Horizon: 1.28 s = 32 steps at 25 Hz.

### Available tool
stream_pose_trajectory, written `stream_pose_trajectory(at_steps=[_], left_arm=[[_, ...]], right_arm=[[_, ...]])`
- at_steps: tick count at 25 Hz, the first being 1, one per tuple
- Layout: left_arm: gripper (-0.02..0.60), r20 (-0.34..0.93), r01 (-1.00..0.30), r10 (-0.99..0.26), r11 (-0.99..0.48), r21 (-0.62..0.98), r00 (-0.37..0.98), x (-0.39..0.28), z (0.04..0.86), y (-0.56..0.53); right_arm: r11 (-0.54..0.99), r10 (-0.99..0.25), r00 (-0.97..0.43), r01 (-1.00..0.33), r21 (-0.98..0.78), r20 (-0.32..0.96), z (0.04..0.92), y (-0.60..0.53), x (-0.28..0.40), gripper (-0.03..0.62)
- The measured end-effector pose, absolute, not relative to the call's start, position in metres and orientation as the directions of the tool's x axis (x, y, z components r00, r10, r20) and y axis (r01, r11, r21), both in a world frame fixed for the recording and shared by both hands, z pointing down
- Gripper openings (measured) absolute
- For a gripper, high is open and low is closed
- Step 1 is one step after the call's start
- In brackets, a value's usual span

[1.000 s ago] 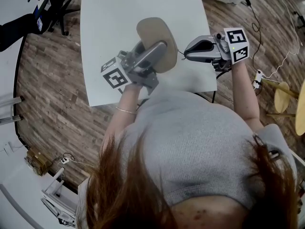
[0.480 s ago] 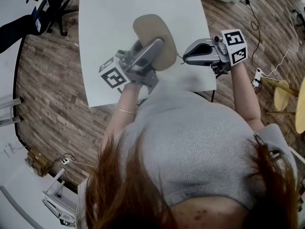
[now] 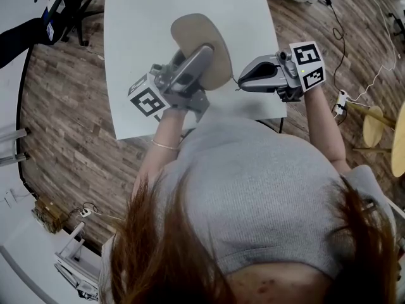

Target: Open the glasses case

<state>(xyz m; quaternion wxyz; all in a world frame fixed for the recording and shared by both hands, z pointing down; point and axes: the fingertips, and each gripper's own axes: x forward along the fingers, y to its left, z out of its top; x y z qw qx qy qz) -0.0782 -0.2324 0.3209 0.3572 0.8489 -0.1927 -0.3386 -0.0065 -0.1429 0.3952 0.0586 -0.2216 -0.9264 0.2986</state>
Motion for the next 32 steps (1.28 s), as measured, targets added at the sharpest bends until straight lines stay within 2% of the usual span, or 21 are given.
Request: stream_pose_trajectory(at_steps=[23, 32], left_arm=[[0.322, -0.461, -0.065, -0.577, -0.668, 0.741, 0.674, -0.073, 0.315, -0.241], [0.323, -0.46, -0.062, -0.576, -0.667, 0.743, 0.675, -0.071, 0.315, -0.241]], right_arm=[[0.634, 0.339, -0.921, 0.374, -0.677, -0.191, 0.396, -0.126, -0.027, 0.009], [0.595, 0.359, -0.912, 0.388, -0.703, -0.2, 0.398, -0.12, -0.041, 0.011]])
